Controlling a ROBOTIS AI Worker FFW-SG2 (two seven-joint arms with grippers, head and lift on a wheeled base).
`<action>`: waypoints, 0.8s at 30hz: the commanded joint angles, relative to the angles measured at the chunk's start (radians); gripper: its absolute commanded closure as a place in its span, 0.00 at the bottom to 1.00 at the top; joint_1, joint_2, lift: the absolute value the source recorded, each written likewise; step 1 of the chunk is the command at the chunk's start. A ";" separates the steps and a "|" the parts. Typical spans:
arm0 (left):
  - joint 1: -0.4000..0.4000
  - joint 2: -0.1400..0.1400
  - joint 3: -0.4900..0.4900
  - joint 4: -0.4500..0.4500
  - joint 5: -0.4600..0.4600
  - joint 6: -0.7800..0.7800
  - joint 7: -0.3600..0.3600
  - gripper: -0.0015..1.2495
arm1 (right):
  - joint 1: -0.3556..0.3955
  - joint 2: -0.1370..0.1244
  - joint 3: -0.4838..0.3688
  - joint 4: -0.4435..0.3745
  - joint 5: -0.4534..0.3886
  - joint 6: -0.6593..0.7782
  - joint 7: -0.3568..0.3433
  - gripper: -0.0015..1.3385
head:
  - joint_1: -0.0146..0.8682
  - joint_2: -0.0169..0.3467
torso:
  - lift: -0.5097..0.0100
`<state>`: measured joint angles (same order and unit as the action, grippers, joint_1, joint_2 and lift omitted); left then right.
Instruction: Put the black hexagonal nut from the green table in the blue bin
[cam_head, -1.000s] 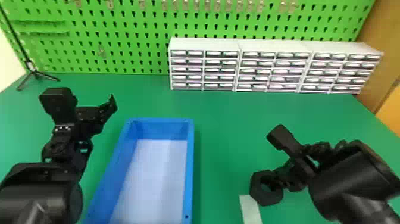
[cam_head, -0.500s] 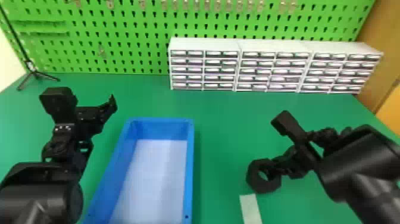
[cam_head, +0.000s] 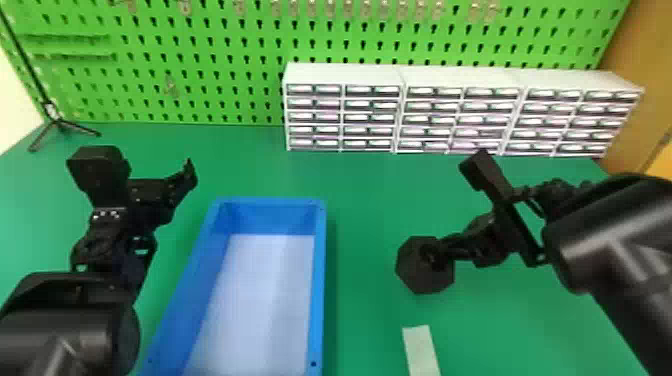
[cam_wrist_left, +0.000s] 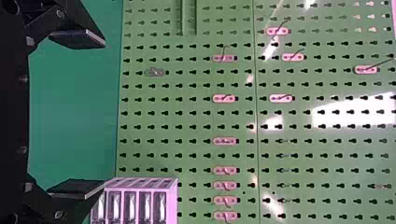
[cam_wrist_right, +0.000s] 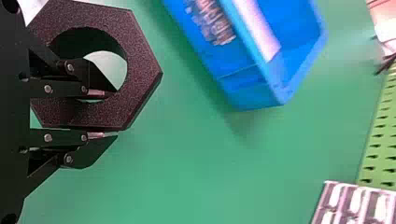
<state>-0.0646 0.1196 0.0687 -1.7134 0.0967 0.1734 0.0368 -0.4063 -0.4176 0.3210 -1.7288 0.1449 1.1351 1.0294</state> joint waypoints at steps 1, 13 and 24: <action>0.000 0.000 -0.001 0.000 0.000 0.000 0.000 0.17 | -0.040 0.016 0.006 0.015 -0.053 -0.006 0.000 0.74 | 0.79 0.12 | 0.80; -0.003 0.000 -0.001 0.000 0.000 0.000 0.000 0.17 | -0.118 0.077 0.039 0.061 -0.139 -0.034 0.000 0.74 | 0.79 0.12 | 0.80; -0.004 0.000 -0.001 0.000 0.003 0.000 0.000 0.17 | -0.175 0.118 0.099 0.110 -0.205 -0.087 -0.002 0.74 | 0.79 0.12 | 0.80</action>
<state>-0.0687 0.1196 0.0676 -1.7134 0.0995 0.1733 0.0368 -0.5622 -0.3170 0.4029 -1.6331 -0.0437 1.0651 1.0279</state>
